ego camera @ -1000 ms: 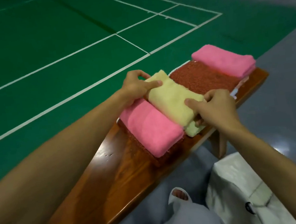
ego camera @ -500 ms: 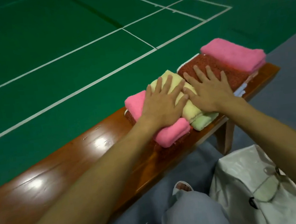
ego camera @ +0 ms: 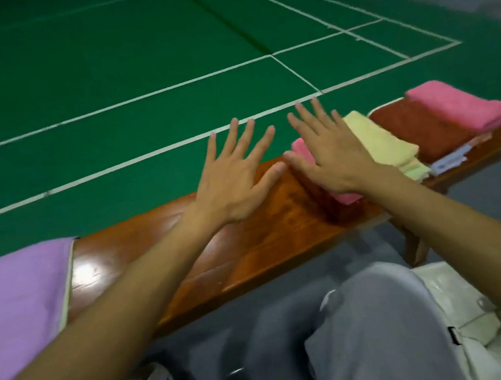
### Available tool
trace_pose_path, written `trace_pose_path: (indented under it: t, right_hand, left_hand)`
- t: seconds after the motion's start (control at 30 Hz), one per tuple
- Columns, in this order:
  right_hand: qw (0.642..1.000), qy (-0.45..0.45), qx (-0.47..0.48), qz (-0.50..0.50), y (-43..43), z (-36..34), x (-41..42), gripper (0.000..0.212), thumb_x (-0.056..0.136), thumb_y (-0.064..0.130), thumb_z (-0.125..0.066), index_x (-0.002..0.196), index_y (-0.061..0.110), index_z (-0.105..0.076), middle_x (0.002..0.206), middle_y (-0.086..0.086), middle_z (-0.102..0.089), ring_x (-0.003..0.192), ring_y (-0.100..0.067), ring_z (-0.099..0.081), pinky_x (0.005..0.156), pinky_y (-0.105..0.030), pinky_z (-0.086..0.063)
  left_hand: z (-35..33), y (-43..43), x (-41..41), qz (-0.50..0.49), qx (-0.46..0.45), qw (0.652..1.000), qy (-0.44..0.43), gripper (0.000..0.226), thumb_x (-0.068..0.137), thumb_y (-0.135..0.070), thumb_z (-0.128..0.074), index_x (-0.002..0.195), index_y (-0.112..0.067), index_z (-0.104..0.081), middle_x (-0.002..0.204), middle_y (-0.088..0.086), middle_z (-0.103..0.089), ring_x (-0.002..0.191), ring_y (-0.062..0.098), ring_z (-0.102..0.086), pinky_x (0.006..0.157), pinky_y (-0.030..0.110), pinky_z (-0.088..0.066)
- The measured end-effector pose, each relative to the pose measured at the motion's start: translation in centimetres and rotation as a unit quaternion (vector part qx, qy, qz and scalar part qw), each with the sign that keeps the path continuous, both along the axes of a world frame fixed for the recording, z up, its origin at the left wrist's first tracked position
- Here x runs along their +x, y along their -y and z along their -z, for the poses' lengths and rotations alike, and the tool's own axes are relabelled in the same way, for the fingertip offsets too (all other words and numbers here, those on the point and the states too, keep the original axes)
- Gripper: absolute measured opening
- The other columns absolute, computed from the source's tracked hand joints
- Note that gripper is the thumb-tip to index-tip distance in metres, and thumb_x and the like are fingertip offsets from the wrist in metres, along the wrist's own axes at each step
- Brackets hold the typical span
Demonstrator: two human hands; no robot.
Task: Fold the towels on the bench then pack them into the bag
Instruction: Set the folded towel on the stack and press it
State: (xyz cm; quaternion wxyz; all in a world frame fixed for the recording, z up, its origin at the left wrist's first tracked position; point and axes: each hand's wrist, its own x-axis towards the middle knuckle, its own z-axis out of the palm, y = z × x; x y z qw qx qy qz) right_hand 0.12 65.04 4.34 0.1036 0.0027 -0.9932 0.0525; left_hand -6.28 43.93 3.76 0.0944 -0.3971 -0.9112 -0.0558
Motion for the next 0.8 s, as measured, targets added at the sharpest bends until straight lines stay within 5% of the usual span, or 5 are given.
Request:
trace_pose_path:
  t: [0.33,0.43,0.57,0.63,0.8]
  right_hand:
    - [0.973,0.09,-0.063,-0.204,26.6,4.5,-5.8,0.09,0.101,0.068,-0.029,0.163,0.009,-0.003,0.171,-0.005,0.007,0.158,-0.022,0.007,0.126,-0.036,0.002]
    - [0.957,0.12,-0.114,-0.239,33.9,5.3,-6.1,0.076,0.104,0.052,-0.044,0.159,0.005,-0.021,0.167,-0.012,-0.021,0.154,-0.027,-0.02,0.123,-0.032,-0.012]
    - [0.958,0.087,-0.179,-0.206,41.5,7.1,-6.2,0.037,0.097,0.042,-0.053,0.12,0.013,-0.059,0.118,-0.013,-0.066,0.108,-0.038,-0.061,0.087,-0.045,-0.051]
    - [0.959,0.108,-0.222,-0.138,43.9,8.1,-6.3,0.03,0.092,0.038,-0.059,0.105,0.012,-0.063,0.102,-0.013,-0.069,0.096,-0.037,-0.063,0.077,-0.041,-0.052]
    - [0.934,0.118,-0.336,0.02,45.9,9.3,-6.5,0.028,0.081,0.031,-0.066,0.064,0.009,-0.062,0.062,-0.006,-0.06,0.067,-0.029,-0.063,0.053,-0.03,-0.034]
  left_hand:
    - [4.2,33.7,1.7,-0.275,-0.043,0.959,0.053,0.083,0.091,-0.08,0.001,0.163,-0.038,0.002,0.172,-0.003,0.001,0.158,0.022,0.011,0.126,0.055,0.002]
    - [4.5,42.7,2.2,-0.37,-0.008,0.927,0.062,0.088,0.09,-0.079,-0.001,0.165,-0.032,-0.004,0.171,-0.003,-0.001,0.159,0.023,0.005,0.125,0.053,0.002]
    - [6.2,51.7,3.3,-0.508,0.043,0.857,0.079,0.086,0.098,-0.067,-0.02,0.154,-0.004,-0.034,0.163,0.019,-0.033,0.15,0.039,-0.029,0.12,0.058,-0.023]
    - [7.3,54.1,4.2,-0.551,0.089,0.827,0.067,0.069,0.099,-0.058,-0.039,0.131,0.003,-0.049,0.137,0.03,-0.054,0.123,0.048,-0.051,0.103,0.058,-0.041]
    - [7.8,56.3,5.0,-0.623,0.199,0.755,0.041,0.053,0.092,-0.043,-0.069,0.122,0.0,-0.065,0.114,0.026,-0.066,0.106,0.047,-0.06,0.089,0.052,-0.049]
